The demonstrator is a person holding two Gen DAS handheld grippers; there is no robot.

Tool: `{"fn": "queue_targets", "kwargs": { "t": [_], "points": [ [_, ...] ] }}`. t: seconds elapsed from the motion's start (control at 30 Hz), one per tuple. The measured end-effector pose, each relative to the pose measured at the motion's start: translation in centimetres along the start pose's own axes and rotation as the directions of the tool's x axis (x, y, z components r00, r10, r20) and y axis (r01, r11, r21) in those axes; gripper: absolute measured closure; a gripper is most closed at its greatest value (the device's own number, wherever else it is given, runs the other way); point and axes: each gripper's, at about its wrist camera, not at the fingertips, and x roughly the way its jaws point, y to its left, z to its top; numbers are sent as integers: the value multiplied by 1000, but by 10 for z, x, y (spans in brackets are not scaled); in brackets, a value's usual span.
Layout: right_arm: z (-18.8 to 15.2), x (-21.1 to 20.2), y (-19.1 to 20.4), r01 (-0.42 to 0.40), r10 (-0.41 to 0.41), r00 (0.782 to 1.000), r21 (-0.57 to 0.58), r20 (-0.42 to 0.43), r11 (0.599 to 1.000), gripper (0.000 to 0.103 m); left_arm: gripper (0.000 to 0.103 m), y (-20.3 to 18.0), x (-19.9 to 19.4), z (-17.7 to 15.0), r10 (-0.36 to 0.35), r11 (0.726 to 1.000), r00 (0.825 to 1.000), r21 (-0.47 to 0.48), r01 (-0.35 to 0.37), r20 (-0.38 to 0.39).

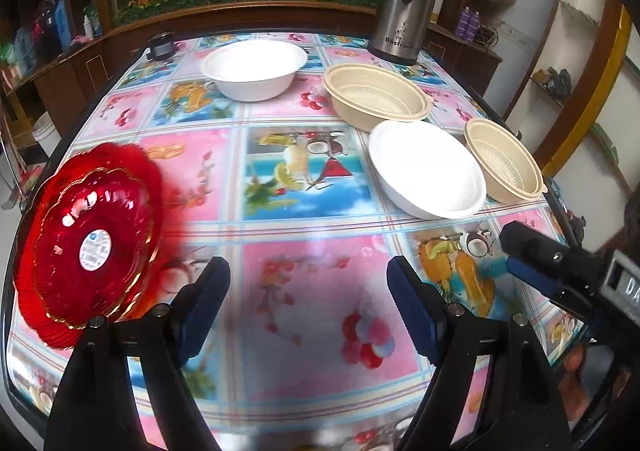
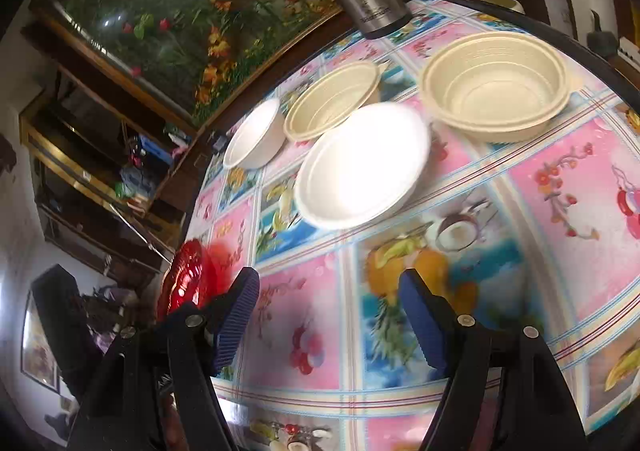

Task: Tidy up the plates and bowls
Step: 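Move both grippers away from the red stack toward the white foam plate, then grasp the rim of the white foam plate with both grippers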

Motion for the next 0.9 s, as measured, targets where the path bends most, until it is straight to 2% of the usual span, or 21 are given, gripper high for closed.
{"fn": "queue_targets", "kwargs": {
  "t": [0.3,0.53,0.9],
  "points": [
    [24,5,-38,-6,6,1000,108,-3,994,28,22,-26,17,9,44,998,999,37,-44,1],
    [38,21,-47,-5,9,1000,133,-28,991,28,22,-37,27,17,38,998,999,53,-39,4],
    [55,35,-49,19,-15,999,121,-33,993,28,22,-33,52,37,-1,1000,1000,-26,0,-12]
  ]
}}
